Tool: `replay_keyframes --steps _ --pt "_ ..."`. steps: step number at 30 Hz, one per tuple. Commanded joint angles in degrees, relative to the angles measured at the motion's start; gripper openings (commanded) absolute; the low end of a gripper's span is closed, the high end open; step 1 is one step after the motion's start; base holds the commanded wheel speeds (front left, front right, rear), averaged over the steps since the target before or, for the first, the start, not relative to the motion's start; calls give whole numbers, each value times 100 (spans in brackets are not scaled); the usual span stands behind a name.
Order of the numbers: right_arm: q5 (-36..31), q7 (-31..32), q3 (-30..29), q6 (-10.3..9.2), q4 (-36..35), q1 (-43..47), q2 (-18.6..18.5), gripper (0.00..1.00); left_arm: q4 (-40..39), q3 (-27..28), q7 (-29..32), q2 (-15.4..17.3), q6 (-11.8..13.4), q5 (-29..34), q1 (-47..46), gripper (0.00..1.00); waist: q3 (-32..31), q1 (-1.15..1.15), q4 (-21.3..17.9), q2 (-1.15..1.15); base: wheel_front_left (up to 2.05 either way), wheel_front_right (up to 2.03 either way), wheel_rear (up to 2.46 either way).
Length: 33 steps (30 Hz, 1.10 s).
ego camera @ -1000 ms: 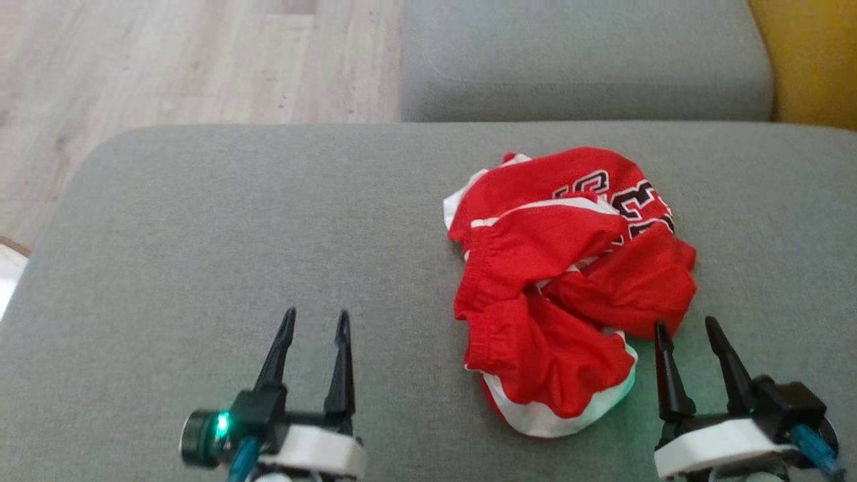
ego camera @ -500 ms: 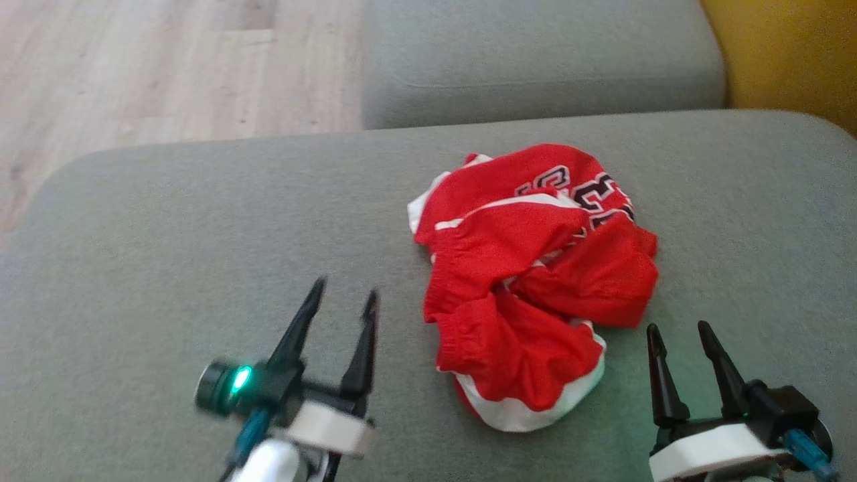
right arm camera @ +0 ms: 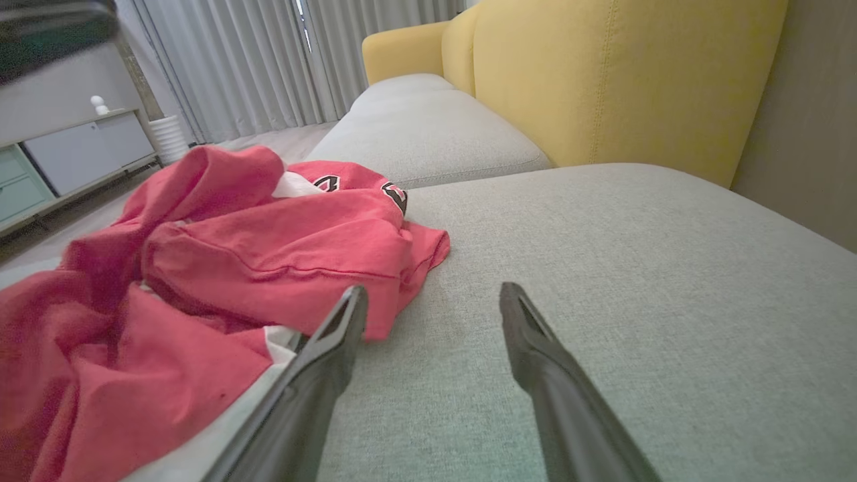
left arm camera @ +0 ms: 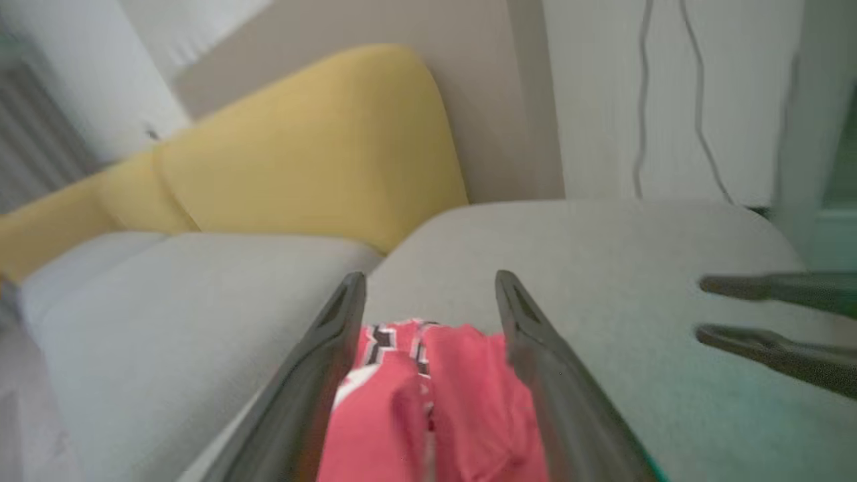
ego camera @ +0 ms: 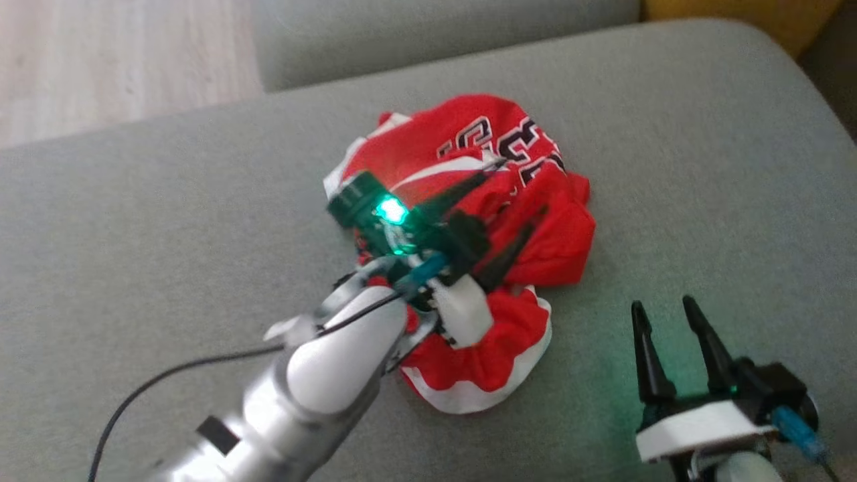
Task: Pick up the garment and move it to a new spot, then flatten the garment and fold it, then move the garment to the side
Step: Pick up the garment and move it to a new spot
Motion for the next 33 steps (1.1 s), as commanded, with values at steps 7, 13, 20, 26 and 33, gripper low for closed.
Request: replay_keyframes --steps 7,13,20,26,33 --pt "72 -22 267 37 -175 -547 -30 100 148 -1119 764 34 88 -746 -883 100 907 -1 -530 0 0 0 0" --pt "124 -22 368 37 -127 -750 -30 100 701 -1881 705 33 635 -923 -1365 100 1201 -1 -748 0 0 0 0" --pt "192 -22 459 37 -81 -832 -30 100 1509 -2408 797 33 972 -1062 -1617 100 1262 -1 -970 0 0 0 0" --pt "233 -22 456 37 -70 -828 -30 100 1726 -2553 734 33 866 -1244 -1632 0 1172 -1 -1043 0 0 0 0" --pt "237 -22 419 37 -4 -675 -30 100 1041 -2332 -291 33 1043 -2042 -1962 0 713 -1 -902 0 0 0 0"
